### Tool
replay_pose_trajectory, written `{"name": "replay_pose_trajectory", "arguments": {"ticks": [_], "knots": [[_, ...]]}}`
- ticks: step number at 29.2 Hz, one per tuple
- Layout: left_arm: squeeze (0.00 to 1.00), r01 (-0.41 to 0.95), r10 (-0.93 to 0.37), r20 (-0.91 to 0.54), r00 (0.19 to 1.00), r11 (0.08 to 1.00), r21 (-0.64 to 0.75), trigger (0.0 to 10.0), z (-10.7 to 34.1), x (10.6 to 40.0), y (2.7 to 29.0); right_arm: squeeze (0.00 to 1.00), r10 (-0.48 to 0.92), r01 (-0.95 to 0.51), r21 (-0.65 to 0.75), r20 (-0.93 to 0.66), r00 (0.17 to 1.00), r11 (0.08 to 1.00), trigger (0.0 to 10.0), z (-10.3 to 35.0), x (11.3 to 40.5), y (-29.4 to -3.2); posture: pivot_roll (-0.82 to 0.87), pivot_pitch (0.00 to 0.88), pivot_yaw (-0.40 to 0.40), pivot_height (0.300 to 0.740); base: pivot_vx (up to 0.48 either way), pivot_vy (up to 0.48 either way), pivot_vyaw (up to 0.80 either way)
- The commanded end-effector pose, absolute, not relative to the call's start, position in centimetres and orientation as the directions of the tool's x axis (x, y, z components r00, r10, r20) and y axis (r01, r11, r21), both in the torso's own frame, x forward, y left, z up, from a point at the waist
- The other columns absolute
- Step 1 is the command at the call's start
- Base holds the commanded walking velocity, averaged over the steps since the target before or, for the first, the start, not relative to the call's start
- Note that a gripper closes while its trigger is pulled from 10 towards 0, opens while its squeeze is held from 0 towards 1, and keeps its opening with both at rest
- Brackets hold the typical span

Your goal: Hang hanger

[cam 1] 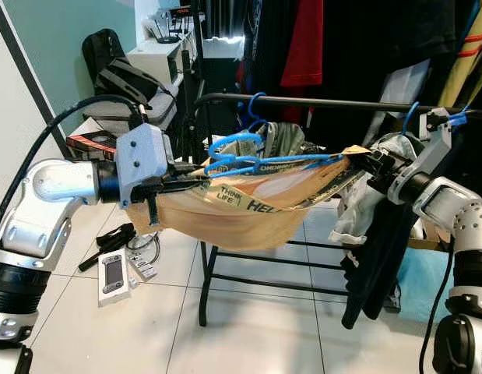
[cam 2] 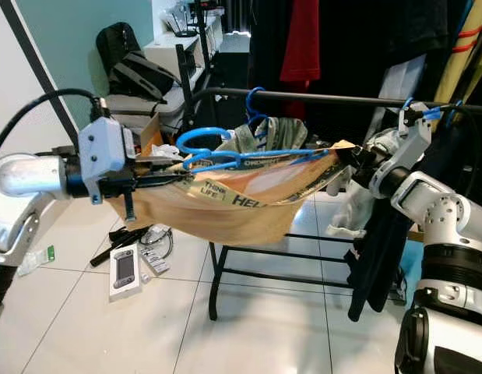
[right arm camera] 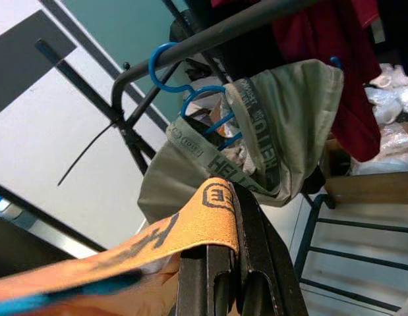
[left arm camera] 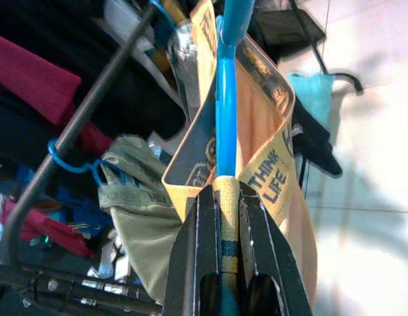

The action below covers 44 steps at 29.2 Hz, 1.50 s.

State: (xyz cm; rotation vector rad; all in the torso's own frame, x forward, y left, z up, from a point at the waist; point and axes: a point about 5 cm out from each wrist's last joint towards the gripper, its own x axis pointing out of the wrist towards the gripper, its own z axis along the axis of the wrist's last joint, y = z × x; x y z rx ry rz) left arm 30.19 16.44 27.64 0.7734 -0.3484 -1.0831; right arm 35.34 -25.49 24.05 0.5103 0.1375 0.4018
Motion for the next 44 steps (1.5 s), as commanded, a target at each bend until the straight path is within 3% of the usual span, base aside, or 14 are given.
{"name": "replay_pose_trajectory", "arguments": {"ticks": [1, 6, 12, 19, 21, 26, 30, 31, 32, 34, 35, 39, 44], "knots": [[0.0, 0.648, -0.875, -0.138, 0.464, 0.229, 0.727, 10.0, 27.4, 30.1, 16.6, 0.0, 0.406, -0.341, 0.507, -0.019, 0.914, 0.792, 0.0, 24.4, 35.5, -25.3, -0.08, 0.0, 0.02, 0.74, 0.0, 0.0, 0.0], [0.0, 0.602, -0.77, -0.149, 0.62, 0.346, 0.719, 10.0, 25.5, 31.8, 15.8, 0.0, 0.426, -0.392, 0.487, 0.046, 0.904, 0.78, 0.0, 26.8, 36.0, -23.7, -0.07, 0.0, 0.021, 0.74, 0.0, 0.0, 0.0], [0.0, 0.507, -0.653, -0.111, 0.749, 0.458, 0.731, 10.0, 24.8, 33.0, 15.6, 0.0, 0.444, -0.408, 0.455, 0.031, 0.895, 0.791, 0.0, 26.9, 36.4, -22.5, -0.07, 0.0, 0.016, 0.74, 0.0, 0.0, 0.0], [0.0, 0.496, -0.635, -0.068, 0.769, 0.527, 0.69, 10.0, 24.6, 33.0, 14.4, 0.0, 0.456, -0.408, 0.454, 0.002, 0.89, 0.793, 0.0, 26.2, 36.7, -21.1, -0.07, 0.0, 0.017, 0.74, 0.0, 0.0, 0.0], [0.0, 0.501, -0.63, -0.009, 0.777, 0.609, 0.615, 10.0, 24.9, 32.7, 13.2, 0.0, 0.48, -0.423, 0.454, -0.012, 0.877, 0.784, 0.0, 25.9, 36.8, -19.7, -0.07, 0.0, 0.015, 0.74, 0.0, 0.0, 0.0], [0.0, 0.517, -0.62, 0.048, 0.783, 0.691, 0.505, 10.0, 25.2, 32.5, 12.1, 0.0, 0.524, -0.457, 0.44, -0.037, 0.851, 0.773, 0.0, 25.5, 36.8, -18.1, -0.07, 0.0, 0.014, 0.74, 0.0, 0.0, 0.0], [0.0, 0.515, -0.614, 0.055, 0.787, 0.704, 0.489, 10.0, 25.3, 32.6, 12.0, 0.0, 0.533, -0.464, 0.433, -0.045, 0.845, 0.773, 0.0, 25.4, 36.7, -17.9, -0.07, 0.0, 0.014, 0.74, 0.0, 0.0, 0.0], [0.0, 0.51, -0.598, 0.062, 0.799, 0.729, 0.457, 10.0, 25.4, 32.7, 12.2, 0.0, 0.572, -0.507, 0.39, -0.062, 0.818, 0.768, 10.0, 25.1, 36.3, -17.3, -0.07, 0.0, 0.014, 0.74, 0.0, 0.0, 0.0], [0.0, 0.501, -0.578, 0.065, 0.813, 0.753, 0.427, 10.0, 25.4, 32.9, 12.4, 0.0, 0.627, -0.565, 0.362, -0.071, 0.776, 0.741, 10.0, 24.7, 35.7, -16.8, -0.07, 0.0, 0.01, 0.74, 0.0, 0.0, 0.0], [0.0, 0.501, -0.578, 0.065, 0.813, 0.753, 0.427, 10.0, 25.4, 32.9, 12.4, 0.0, 0.627, -0.565, 0.362, -0.071, 0.776, 0.741, 10.0, 24.7, 35.7, -16.8, -0.07, 0.0, 0.01, 0.74, 0.0, 0.0, 0.0], [0.0, 0.491, -0.556, 0.06, 0.829, 0.776, 0.396, 10.0, 25.4, 33.2, 12.8, 1.0, 0.67, -0.611, 0.342, -0.079, 0.738, 0.714, 10.0, 24.4, 35.1, -16.3, -0.07, 0.0, 0.011, 0.74, 0.0, 0.0, 0.0], [0.0, 0.41, -0.442, 0.015, 0.897, 0.844, 0.345, 10.0, 24.9, 34.0, 14.5, 1.0, 0.754, -0.704, 0.295, -0.103, 0.648, 0.646, 10.0, 23.7, 33.5, -15.7, -0.08, 0.0, 0.013, 0.74, 0.0, 0.0, 0.0], [0.0, 0.362, -0.381, -0.003, 0.925, 0.876, 0.319, 10.0, 24.6, 34.3, 15.3, 1.0, 0.768, -0.723, 0.264, -0.155, 0.622, 0.639, 10.0, 22.7, 32.7, -16.0, -0.08, 0.0, 0.012, 0.74, 0.0, 0.0, 0.0]]}}
